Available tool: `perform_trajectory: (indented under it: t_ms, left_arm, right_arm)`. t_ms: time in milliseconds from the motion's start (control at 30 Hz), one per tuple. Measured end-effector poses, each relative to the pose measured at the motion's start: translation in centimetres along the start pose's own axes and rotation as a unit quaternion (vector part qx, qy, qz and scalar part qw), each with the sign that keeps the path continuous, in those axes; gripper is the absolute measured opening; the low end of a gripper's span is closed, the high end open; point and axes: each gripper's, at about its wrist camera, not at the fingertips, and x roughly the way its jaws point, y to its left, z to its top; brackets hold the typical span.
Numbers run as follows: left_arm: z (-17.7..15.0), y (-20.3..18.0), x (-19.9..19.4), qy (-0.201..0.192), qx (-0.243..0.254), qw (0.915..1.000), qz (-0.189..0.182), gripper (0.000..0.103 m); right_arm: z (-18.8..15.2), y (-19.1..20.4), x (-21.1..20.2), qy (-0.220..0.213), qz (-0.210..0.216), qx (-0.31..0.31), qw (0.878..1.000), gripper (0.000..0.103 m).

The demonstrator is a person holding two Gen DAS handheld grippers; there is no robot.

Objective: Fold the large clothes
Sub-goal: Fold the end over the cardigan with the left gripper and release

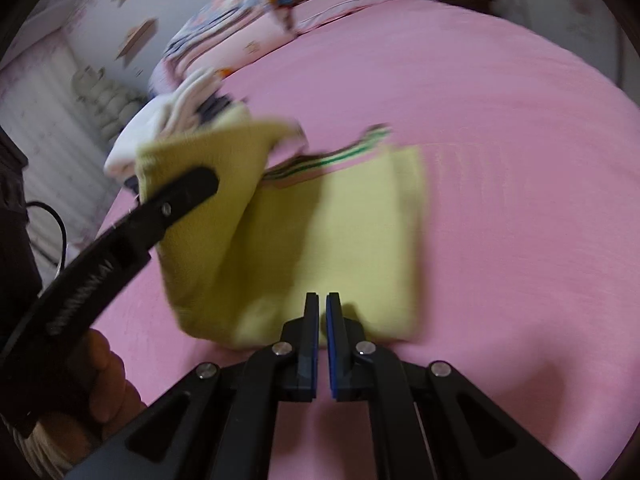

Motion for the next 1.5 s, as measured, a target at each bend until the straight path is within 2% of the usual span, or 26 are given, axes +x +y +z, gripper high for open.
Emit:
perform_trajectory:
  t_ms: [133,333,433,600,767,833,1000,1067,1167,1200,1233,1400,1500]
  left_arm:
    - [-1.2,-3.2,1.8,0.028,0.061,0.9977,0.008,0.01]
    - [-2.8,-5.9,1.6,0.022,0.13,0.9911,0.016,0.01]
    - [-2.8,-6.4,1.2,0.008,0.139,0.9901,0.014,0.01]
    - [-3.3,-6.5,1.2,0.009,0.136,0.9906,0.002,0.01]
    - [-5.0,-7.0,3.1,0.038,0.161,0.9863,-0.001,0.01]
    - [-5.1,-7.1,3.1,0.033,0.166,0.9855,-0.004,0.01]
    - [-5.0,-6.4,3.3,0.044,0.156,0.9867,-0.017,0.01]
    - [-4.8,-6.4,3.1,0.047,0.158,0.9862,-0.015,0.017]
    - [-3.9,-5.9,2.7,0.059,0.154,0.9862,-0.02,0.042]
    - [-3.7,-5.6,2.3,0.062,0.148,0.9868,-0.025,0.056]
    - [-3.5,-5.4,1.9,0.063,0.141,0.9874,-0.033,0.065]
    - [-2.3,-3.4,-1.3,0.069,0.103,0.989,-0.08,0.07]
    - [-1.3,-1.3,-2.9,0.064,0.073,0.9916,-0.085,0.07]
  right_arm:
    - [-0.5,-3.0,-1.8,-0.013,-0.03,0.02,0.999,0.004]
    - [-0.8,-5.8,-2.1,-0.014,-0.037,0.049,0.998,0.004]
    - [-0.6,-5.5,-1.8,-0.018,-0.034,0.048,0.998,0.004]
    - [-0.2,-5.0,-1.7,-0.028,-0.028,0.047,0.998,0.004]
    - [-0.1,-5.3,-0.9,-0.016,-0.043,0.048,0.998,0.004]
    - [-0.1,-5.4,-0.7,-0.012,-0.047,0.054,0.997,0.004]
    - [0.2,-5.1,-1.0,-0.015,-0.052,0.051,0.997,0.004]
    - [0.3,-5.1,-1.0,-0.012,-0.053,0.052,0.997,0.004]
    - [1.1,-4.7,-1.3,-0.009,-0.044,0.052,0.998,0.004]
    - [1.3,-4.5,-1.4,-0.01,-0.04,0.052,0.998,0.004]
    - [1.7,-4.4,-1.6,-0.01,-0.038,0.052,0.998,0.004]
    - [3.3,-3.8,-2.4,-0.008,-0.018,0.051,0.999,0.005]
    - [4.7,-3.2,-2.4,-0.003,0.001,0.05,0.999,0.024]
